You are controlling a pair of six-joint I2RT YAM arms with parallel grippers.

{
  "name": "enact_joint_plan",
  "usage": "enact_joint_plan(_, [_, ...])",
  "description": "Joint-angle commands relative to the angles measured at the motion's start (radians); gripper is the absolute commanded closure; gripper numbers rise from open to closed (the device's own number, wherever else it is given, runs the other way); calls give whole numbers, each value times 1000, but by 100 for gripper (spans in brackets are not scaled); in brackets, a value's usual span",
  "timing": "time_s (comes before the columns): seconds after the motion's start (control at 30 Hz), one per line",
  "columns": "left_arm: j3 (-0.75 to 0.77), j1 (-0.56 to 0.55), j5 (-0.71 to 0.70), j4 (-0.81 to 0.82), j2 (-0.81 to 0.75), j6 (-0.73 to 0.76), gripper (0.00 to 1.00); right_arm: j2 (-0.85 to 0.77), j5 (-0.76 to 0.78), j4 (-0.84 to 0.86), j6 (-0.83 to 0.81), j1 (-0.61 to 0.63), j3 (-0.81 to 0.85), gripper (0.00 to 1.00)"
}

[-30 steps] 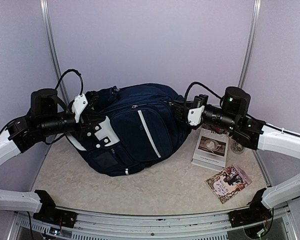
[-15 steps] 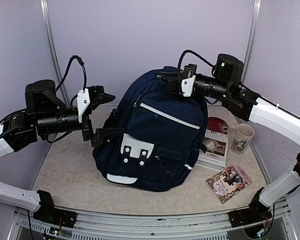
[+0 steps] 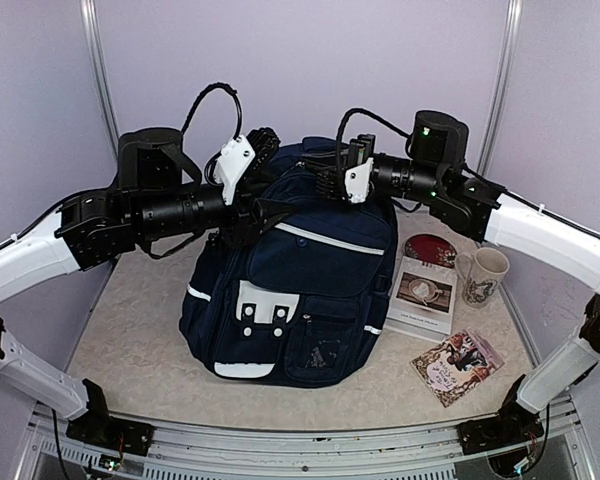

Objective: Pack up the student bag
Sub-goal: Hold the student bag at the center of the board.

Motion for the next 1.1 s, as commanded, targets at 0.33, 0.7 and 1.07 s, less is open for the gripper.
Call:
enact_joint_plan(0.33, [-38, -5, 61, -25, 5, -30, 70, -31, -5, 101, 22, 11, -9, 100])
enact_joint_plan(0.7, [-16, 26, 41, -1, 69, -30, 85, -50, -21, 96, 22, 11, -32, 100])
enact_joint_plan(1.07, [-215, 225, 173, 198, -153, -143, 100, -122, 135, 205, 89, -108, -252, 100])
